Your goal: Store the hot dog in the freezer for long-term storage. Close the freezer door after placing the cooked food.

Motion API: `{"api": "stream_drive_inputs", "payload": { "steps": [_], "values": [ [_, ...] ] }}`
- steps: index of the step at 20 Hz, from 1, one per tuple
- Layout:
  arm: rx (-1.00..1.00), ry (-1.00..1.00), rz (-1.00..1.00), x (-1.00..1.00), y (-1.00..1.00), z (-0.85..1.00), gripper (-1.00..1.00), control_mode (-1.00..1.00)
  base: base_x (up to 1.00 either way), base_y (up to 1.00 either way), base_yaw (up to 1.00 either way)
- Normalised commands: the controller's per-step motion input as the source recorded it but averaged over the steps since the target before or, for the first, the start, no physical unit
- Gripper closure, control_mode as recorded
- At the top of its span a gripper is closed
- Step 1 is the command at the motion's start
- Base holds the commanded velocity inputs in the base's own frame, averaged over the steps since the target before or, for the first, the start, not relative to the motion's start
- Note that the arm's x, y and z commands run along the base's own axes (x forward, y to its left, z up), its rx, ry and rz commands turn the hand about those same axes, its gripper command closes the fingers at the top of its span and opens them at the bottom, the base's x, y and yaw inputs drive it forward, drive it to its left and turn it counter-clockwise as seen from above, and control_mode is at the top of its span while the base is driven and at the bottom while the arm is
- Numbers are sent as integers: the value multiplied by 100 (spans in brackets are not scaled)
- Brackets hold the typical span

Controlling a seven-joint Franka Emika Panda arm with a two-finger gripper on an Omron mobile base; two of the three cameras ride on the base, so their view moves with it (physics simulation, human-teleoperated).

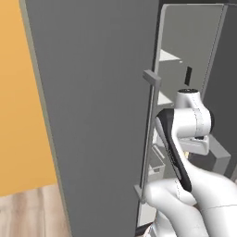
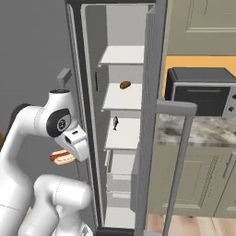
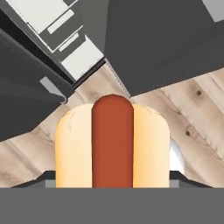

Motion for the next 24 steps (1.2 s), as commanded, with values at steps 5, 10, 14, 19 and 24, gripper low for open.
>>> {"api": "stream_drive_inputs", "payload": {
  "steps": [5, 10, 14, 19, 24],
  "values": [
    [0, 0, 0, 0, 0, 0, 100, 100, -17, -36, 0],
    [0, 0, 0, 0, 0, 0, 100, 100, -1, -26, 0],
    [0, 0, 0, 0, 0, 0, 100, 100, 3, -43, -3],
    [0, 0, 0, 0, 0, 0, 100, 100, 0, -22, -9],
    [0, 0, 0, 0, 0, 0, 100, 100, 0, 0, 0]
  ]
}}
